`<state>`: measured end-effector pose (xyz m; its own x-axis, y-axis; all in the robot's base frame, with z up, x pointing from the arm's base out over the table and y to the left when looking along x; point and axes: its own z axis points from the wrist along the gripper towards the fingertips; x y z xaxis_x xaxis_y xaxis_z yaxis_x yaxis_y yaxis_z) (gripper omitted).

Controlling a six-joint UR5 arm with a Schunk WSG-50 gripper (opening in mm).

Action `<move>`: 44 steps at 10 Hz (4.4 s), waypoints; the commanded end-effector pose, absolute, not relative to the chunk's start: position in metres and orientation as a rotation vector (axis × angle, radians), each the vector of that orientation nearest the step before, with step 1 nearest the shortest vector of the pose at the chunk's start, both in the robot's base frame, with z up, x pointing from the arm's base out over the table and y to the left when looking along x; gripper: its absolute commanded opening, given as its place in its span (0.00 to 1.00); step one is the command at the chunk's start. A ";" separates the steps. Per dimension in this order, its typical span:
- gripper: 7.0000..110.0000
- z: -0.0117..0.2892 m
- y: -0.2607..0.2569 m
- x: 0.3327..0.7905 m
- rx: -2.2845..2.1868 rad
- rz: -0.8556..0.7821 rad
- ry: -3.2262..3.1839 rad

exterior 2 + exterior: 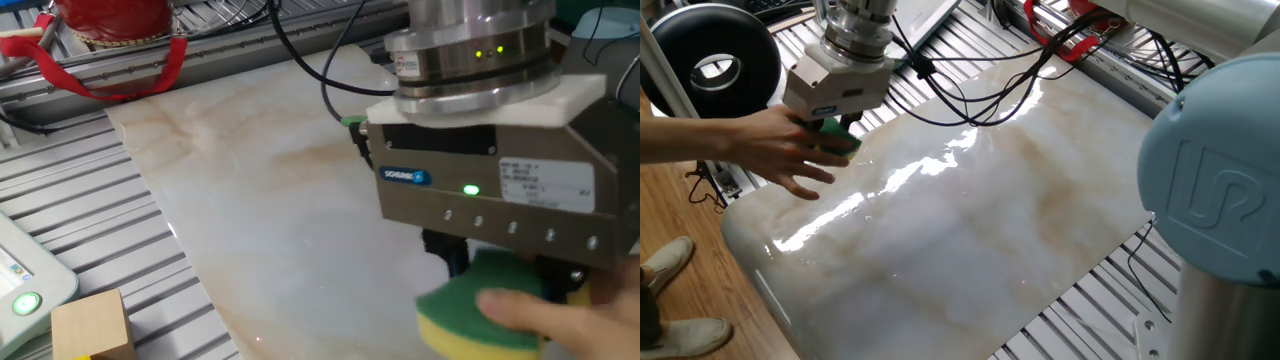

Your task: Clean the tabletop with a sponge

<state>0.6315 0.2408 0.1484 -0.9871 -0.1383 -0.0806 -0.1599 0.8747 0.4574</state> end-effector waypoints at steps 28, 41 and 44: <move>0.00 0.016 0.108 0.738 -0.643 0.118 2.967; 0.00 0.008 0.092 0.749 -0.454 -0.023 2.926; 0.00 -0.006 0.093 0.731 -0.473 -0.026 2.981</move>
